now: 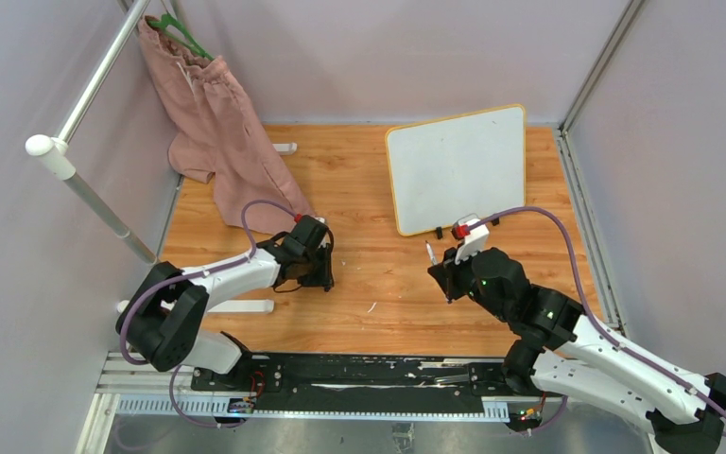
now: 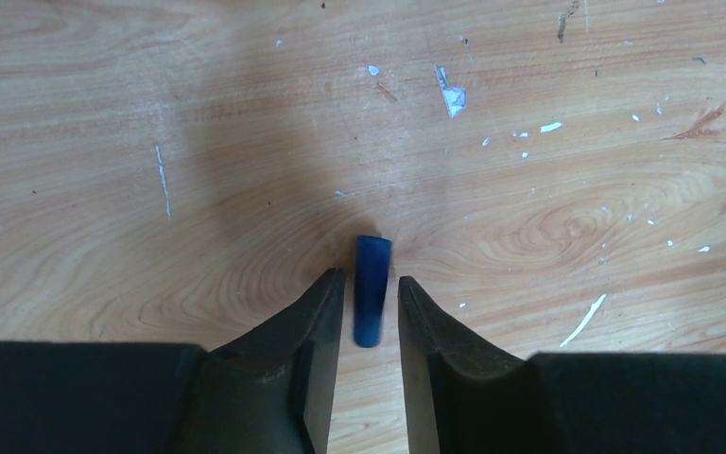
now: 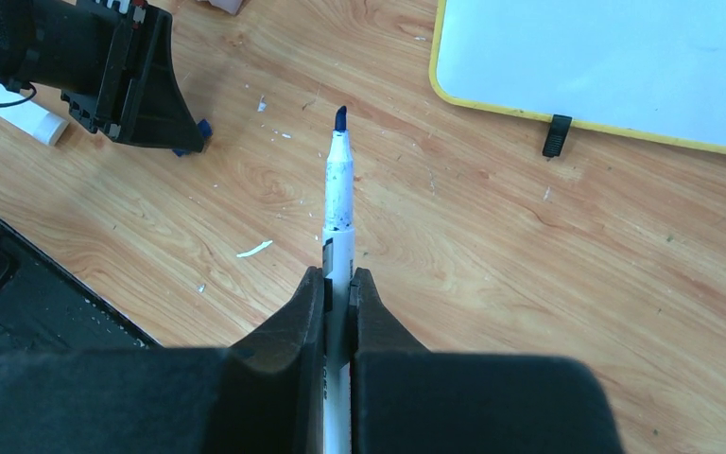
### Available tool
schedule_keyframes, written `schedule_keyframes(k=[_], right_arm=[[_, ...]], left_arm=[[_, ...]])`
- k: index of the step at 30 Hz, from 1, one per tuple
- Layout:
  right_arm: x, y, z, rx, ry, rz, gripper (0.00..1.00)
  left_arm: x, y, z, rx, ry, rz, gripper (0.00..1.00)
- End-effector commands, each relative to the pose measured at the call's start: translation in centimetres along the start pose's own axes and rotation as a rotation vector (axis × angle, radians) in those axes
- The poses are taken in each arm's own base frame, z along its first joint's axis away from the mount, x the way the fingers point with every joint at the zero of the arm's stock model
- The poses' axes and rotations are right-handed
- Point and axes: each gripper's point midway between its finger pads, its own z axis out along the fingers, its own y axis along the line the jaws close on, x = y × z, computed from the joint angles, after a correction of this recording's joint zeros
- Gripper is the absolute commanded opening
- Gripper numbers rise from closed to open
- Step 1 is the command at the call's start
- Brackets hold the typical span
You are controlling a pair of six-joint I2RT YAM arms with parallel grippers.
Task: Write a sentence on the whiteboard
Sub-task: Place the pen cap at the center of the board, then move the whiteboard to the center of the board.
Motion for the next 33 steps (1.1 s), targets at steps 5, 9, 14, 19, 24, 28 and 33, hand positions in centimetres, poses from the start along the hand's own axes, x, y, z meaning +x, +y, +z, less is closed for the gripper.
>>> schedule_keyframes(k=[5,9,14,19,24,28,33], right_arm=[[-0.1,-0.5,0.1,0.023,-0.003,-0.028,0.0],[-0.2,-0.4,0.1,0.021,-0.004,-0.028,0.0],[-0.7,-0.6,-0.2,0.028,-0.015,-0.035,0.0],[-1.8,-1.5,-1.0,0.066,-0.057,-0.045,0.0],[-2.9,-2.9,-2.4,0.119,-0.13,-0.022,0.0],[-3.8,-4.3,-4.2,0.168,-0.186,0.013,0.0],[-4.5,-6.3,-6.8,0.233,-0.258,0.069,0.0]], left_arm=[[0.0,1.3,0.1,-0.059,-0.005,0.026,0.38],[-0.7,0.7,-0.6,-0.042,-0.026,0.023,0.41],[-3.1,-0.7,-3.2,-0.001,-0.111,0.021,0.5],[-7.5,-3.8,-7.1,0.121,-0.284,0.039,0.55],[-11.3,-8.5,-10.5,0.233,-0.548,0.156,0.98],[-12.6,-11.9,-10.7,0.252,-0.634,0.166,1.0],[-12.9,-15.2,-6.5,0.193,-0.529,0.125,1.0]])
